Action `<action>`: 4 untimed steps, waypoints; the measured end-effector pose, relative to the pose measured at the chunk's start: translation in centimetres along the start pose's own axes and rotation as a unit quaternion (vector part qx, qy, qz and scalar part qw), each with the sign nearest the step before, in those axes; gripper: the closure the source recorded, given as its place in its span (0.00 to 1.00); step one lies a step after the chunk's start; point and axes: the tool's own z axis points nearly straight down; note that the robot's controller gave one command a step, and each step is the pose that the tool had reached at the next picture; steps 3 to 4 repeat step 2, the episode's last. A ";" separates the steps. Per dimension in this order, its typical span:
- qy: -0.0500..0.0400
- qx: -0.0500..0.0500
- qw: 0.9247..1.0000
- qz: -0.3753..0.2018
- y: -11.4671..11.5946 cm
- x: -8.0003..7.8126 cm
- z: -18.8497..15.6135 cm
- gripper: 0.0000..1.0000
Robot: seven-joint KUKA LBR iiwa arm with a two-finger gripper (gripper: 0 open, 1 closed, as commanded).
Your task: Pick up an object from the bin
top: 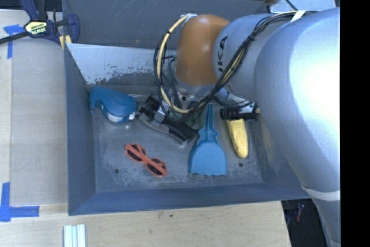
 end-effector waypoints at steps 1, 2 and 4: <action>0.003 0.003 1.000 0.000 -0.2 0.1 -2.2 1.00; 0.002 0.003 1.000 -0.001 -0.1 0.0 -5.4 1.00; 0.002 0.003 1.000 -0.001 -0.1 0.0 -5.4 1.00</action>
Offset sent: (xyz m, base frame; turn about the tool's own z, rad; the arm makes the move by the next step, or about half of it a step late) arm -0.0021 -0.0010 0.0274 -0.0003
